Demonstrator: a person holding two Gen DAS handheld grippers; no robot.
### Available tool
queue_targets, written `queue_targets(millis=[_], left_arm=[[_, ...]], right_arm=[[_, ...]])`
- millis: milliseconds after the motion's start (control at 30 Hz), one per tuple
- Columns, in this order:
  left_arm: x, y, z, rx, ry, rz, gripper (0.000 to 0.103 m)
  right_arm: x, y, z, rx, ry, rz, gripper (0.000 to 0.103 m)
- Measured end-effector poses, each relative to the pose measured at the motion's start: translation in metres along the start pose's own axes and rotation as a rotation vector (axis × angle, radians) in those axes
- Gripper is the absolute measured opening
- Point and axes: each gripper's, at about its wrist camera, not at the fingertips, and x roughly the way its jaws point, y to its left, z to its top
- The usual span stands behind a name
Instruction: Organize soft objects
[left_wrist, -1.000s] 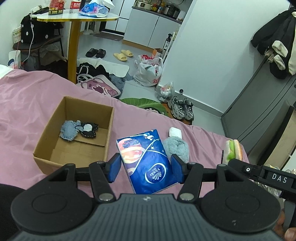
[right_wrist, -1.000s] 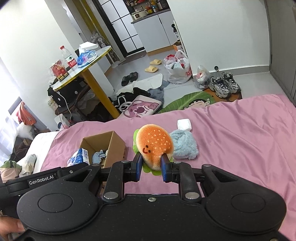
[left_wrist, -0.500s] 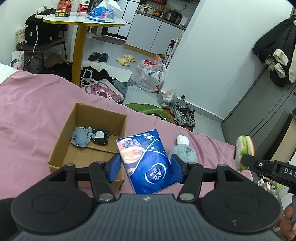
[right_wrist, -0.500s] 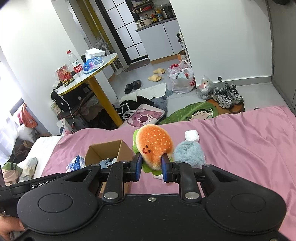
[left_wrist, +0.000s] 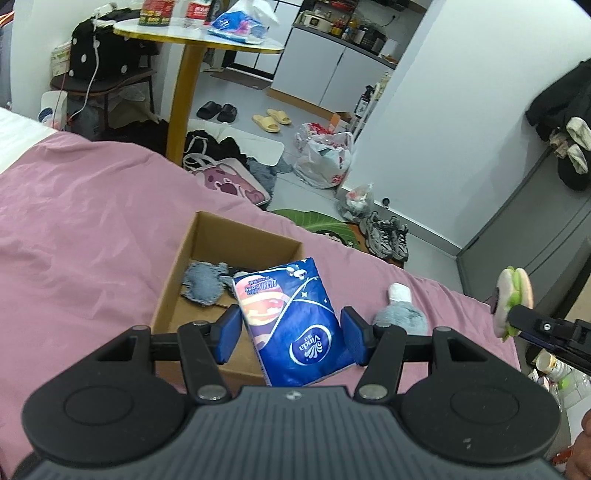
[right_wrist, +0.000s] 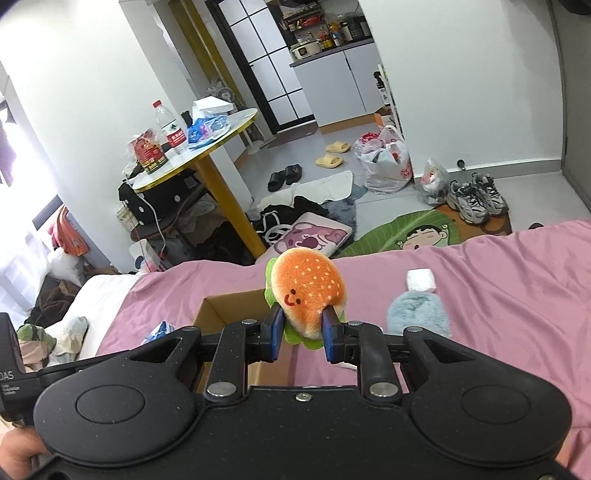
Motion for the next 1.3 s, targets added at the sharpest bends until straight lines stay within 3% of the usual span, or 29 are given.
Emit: queue_targets(millis=[800,1300], left_arm=[[0.054,0.064,0.016,-0.111,0.089,0.023,0.057],[0.097,0.088,0.021,-0.168,0.124,0.03,0.058]], right_arm=[[0.09,0.066,-0.017,-0.036,0.13,0.08,0.022],[0.151,0.075,-0.037,0.004,0.225,0.078,0.022]])
